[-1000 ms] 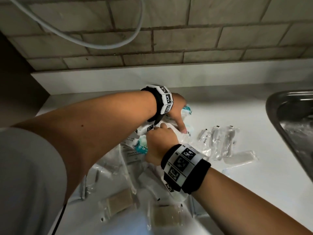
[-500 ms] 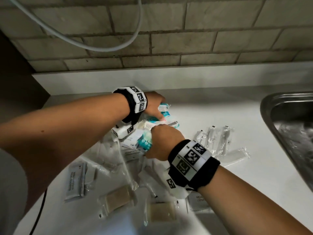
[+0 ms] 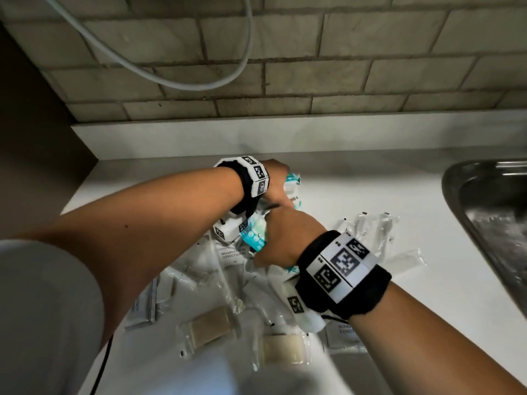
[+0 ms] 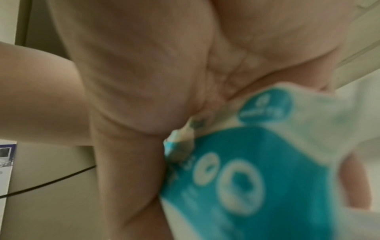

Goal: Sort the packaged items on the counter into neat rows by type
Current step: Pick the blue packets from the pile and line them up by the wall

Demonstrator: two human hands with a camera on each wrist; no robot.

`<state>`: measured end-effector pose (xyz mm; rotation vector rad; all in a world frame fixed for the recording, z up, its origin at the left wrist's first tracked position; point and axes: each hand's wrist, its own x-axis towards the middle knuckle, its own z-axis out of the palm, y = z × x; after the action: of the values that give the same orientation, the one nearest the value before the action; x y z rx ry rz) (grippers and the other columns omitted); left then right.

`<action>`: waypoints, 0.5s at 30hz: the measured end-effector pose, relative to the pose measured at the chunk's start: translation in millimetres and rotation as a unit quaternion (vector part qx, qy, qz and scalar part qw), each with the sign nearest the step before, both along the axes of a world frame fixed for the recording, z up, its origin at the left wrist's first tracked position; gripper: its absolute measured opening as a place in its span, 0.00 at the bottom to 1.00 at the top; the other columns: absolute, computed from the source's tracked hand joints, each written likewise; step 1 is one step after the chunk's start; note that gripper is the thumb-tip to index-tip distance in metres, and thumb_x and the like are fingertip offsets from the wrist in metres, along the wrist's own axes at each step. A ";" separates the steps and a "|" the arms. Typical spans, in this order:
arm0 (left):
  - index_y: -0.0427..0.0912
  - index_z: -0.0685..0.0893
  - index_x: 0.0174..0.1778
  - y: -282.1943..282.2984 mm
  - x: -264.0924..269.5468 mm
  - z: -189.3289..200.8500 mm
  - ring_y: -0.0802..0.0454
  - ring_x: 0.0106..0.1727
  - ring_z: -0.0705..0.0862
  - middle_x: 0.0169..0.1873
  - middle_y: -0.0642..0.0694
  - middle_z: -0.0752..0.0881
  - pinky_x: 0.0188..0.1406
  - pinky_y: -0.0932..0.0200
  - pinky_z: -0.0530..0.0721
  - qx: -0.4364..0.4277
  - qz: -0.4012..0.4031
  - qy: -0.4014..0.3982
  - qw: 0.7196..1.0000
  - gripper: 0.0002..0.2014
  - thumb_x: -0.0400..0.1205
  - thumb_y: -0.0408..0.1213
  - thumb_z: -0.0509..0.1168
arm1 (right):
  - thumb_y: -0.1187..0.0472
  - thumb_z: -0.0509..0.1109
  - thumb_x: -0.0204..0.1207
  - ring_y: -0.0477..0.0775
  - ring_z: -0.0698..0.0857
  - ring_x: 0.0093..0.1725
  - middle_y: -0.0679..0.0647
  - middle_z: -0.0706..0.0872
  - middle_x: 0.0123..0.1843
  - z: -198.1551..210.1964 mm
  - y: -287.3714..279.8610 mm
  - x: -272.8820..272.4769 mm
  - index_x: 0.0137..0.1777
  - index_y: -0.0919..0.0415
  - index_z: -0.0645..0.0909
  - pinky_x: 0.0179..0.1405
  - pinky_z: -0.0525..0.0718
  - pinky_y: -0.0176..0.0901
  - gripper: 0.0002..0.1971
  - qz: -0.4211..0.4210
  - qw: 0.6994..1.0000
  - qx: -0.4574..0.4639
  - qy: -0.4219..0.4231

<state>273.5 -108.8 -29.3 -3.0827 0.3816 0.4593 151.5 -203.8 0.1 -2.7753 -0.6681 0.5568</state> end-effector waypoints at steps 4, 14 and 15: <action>0.42 0.76 0.59 29.0 -13.7 36.3 0.46 0.45 0.78 0.53 0.44 0.84 0.43 0.57 0.76 -0.044 0.045 -0.048 0.997 0.34 0.65 0.62 0.74 | 0.43 0.81 0.61 0.53 0.80 0.38 0.49 0.77 0.35 -3.9 8.6 -2.7 0.43 0.57 0.75 0.27 0.71 0.40 0.24 0.026 1.000 0.005 0.005; 0.46 0.78 0.51 159.5 -143.3 125.9 0.48 0.43 0.82 0.43 0.50 0.83 0.42 0.58 0.77 -0.065 0.175 -0.155 0.970 0.28 0.64 0.58 0.78 | 0.42 0.77 0.59 0.53 0.84 0.43 0.50 0.84 0.42 6.5 69.5 -6.5 0.52 0.55 0.83 0.38 0.79 0.40 0.24 0.131 0.989 0.063 -0.012; 0.45 0.78 0.49 174.6 -160.9 123.4 0.47 0.43 0.82 0.43 0.49 0.84 0.41 0.57 0.79 -0.061 0.194 -0.146 0.968 0.28 0.64 0.58 0.79 | 0.42 0.77 0.59 0.54 0.84 0.42 0.50 0.85 0.42 8.8 79.8 -9.4 0.50 0.55 0.83 0.38 0.80 0.41 0.23 0.143 0.988 0.062 -0.013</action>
<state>112.6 65.8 94.0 -3.2748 -0.2099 -0.0291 142.2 -124.0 8.9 -2.5907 -1.0797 0.5141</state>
